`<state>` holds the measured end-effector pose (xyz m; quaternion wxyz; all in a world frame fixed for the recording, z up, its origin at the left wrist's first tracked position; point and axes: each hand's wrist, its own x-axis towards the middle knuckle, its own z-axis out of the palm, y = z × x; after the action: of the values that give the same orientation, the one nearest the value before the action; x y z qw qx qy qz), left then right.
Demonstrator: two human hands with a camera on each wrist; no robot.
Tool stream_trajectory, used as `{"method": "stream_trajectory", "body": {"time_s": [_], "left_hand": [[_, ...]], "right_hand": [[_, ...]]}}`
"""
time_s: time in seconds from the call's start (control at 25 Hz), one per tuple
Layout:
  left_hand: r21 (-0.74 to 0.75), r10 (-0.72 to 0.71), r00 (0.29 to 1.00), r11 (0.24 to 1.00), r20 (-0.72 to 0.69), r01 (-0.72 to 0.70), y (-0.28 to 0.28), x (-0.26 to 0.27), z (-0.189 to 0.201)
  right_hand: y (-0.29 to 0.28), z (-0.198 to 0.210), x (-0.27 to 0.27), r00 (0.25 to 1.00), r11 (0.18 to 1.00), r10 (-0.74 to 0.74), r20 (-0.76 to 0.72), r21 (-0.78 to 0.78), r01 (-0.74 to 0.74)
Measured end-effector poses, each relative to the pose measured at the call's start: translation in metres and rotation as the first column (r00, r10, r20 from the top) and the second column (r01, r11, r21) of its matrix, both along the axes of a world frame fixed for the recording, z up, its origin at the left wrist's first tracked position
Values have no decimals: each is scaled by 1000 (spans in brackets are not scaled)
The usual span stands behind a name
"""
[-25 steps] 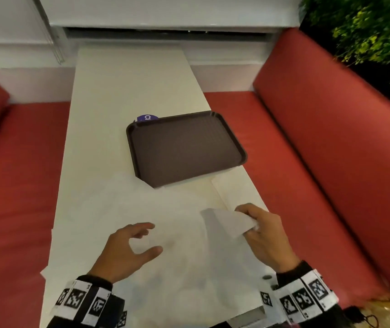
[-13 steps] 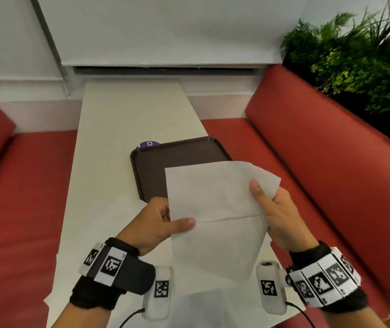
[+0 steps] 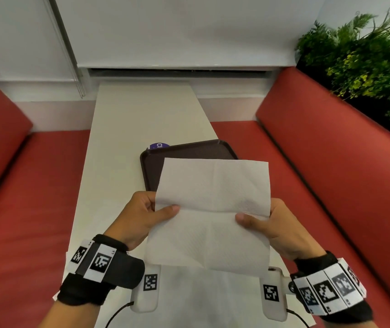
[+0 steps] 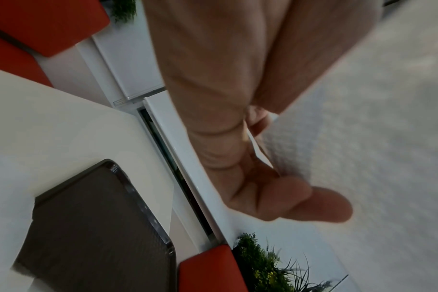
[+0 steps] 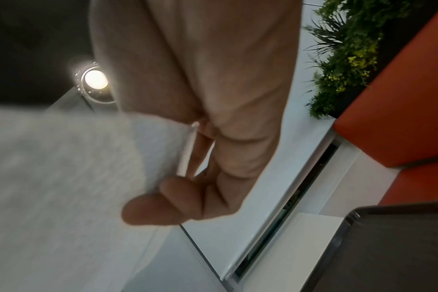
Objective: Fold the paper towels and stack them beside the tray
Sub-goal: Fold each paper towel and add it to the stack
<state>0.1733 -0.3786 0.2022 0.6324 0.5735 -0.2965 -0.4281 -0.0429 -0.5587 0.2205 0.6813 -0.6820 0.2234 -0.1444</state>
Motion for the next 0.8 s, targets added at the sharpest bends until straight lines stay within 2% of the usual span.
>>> {"method": "stream_trajectory", "body": {"time_s": [0.12,0.28,0.4,0.48,0.52,0.64,0.8], "left_hand": [[-44,27,997,999,-69,-30,0,-3,2],[-35,61,992,997,-110,-65,-6,-7,6],[71,26,976,997,-217,-11,-14,-7,7],[97,-4,963,995,-268,31,-19,-11,6],[101,-14,974,994,-226,37,-24,-13,2],[128,-105,994,986,1,104,-35,-18,-15],[183,-157,987,970,-14,157,-57,-28,-36]], "right_hand": [[-1,-5,-4,998,998,-40,43,-55,43],[-13,-18,-20,997,1000,-3,72,-5,3],[-18,-29,-34,985,985,1,173,171,-31],[-20,-38,-41,981,949,-129,144,305,80],[-21,-44,-43,979,944,-183,86,294,151],[-24,-60,-44,958,949,-282,-51,132,287],[-27,-69,-57,946,916,-316,-72,238,324]]}}
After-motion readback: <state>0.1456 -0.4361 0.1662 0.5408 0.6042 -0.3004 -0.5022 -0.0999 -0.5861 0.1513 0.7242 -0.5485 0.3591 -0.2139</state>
